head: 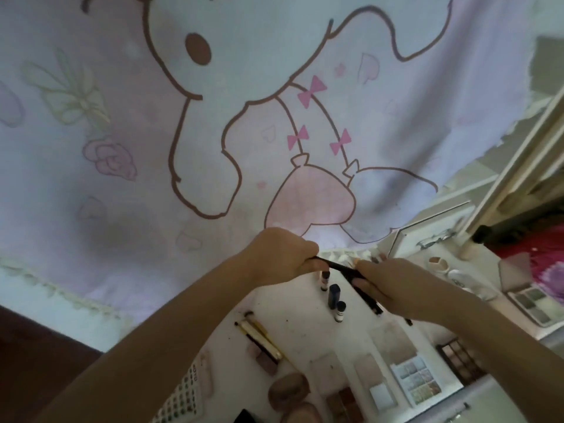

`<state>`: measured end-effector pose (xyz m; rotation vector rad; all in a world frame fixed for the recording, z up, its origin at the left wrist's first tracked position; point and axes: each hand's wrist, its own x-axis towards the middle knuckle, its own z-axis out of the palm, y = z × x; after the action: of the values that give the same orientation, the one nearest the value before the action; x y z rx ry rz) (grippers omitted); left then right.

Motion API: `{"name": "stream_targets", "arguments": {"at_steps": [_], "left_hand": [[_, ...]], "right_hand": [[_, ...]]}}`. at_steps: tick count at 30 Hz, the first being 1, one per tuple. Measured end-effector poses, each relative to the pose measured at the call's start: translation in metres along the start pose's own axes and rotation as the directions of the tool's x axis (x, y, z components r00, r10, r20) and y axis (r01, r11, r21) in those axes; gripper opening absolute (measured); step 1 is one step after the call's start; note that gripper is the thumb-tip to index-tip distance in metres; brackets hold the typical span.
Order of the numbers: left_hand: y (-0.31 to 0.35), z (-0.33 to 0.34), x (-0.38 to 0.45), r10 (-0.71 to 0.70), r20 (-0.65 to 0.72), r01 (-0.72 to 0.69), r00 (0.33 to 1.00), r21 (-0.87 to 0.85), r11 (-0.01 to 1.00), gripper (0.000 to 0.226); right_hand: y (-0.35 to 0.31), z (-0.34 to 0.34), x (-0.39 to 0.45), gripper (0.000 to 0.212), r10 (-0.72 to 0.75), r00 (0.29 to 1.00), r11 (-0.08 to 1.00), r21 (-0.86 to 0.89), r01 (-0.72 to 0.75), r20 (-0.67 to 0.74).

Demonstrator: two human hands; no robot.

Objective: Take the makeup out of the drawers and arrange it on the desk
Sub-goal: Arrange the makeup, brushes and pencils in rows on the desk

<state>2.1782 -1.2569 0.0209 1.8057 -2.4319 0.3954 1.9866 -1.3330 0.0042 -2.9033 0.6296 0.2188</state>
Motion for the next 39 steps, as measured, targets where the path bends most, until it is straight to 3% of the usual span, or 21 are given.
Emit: {"name": "stream_targets", "arguments": {"at_steps": [3, 5, 7, 9, 12, 15, 17, 22, 27, 39], "left_hand": [[0.005, -0.004, 0.013, -0.034, 0.25, 0.03, 0.968, 0.023, 0.999, 0.043], [-0.002, -0.01, 0.018, -0.084, 0.319, 0.072, 0.944, 0.049, 0.996, 0.042], [-0.028, -0.017, 0.015, -0.235, 0.305, 0.217, 0.923, 0.092, 0.972, 0.043], [-0.05, -0.023, 0.009, -0.306, 0.273, 0.277, 0.912, 0.14, 0.95, 0.038], [-0.042, -0.019, 0.014, -0.24, 0.285, 0.226, 0.928, 0.083, 0.971, 0.035], [-0.018, -0.008, 0.027, -0.208, 0.206, 0.231, 0.956, -0.093, 0.969, 0.034], [-0.017, -0.004, 0.031, -0.201, 0.184, 0.224, 0.962, -0.11, 0.968, 0.035], [-0.022, -0.006, 0.029, -0.193, 0.196, 0.212, 0.961, -0.081, 0.974, 0.044], [-0.018, -0.008, 0.026, -0.201, 0.256, 0.221, 0.945, -0.048, 0.974, 0.032], [-0.019, -0.001, 0.018, -0.226, 0.299, 0.255, 0.927, -0.059, 0.965, 0.033]], "right_hand": [[0.002, -0.003, -0.008, 0.031, 0.021, 0.999, 0.999, -0.037, -0.022, -0.037], [0.011, -0.004, -0.018, 0.028, 0.071, 0.997, 0.994, -0.079, -0.074, -0.03], [0.029, -0.007, -0.038, 0.019, 0.204, 0.979, 0.978, -0.042, -0.205, -0.017], [0.044, -0.008, -0.053, 0.03, 0.314, 0.948, 0.948, 0.065, -0.311, -0.046], [0.045, -0.004, -0.048, 0.03, 0.274, 0.936, 0.941, 0.263, -0.213, -0.223], [0.031, -0.01, -0.032, 0.03, 0.234, 0.93, 0.948, 0.277, -0.154, -0.284], [0.029, -0.01, -0.027, 0.027, 0.238, 0.92, 0.95, 0.274, -0.153, -0.311], [0.029, -0.004, -0.022, 0.026, 0.245, 0.919, 0.95, 0.266, -0.164, -0.309], [0.023, -0.004, -0.015, 0.027, 0.256, 0.928, 0.94, 0.294, -0.174, -0.271], [0.026, 0.0, -0.01, 0.025, 0.232, 0.941, 0.925, 0.356, -0.134, -0.248]]}}
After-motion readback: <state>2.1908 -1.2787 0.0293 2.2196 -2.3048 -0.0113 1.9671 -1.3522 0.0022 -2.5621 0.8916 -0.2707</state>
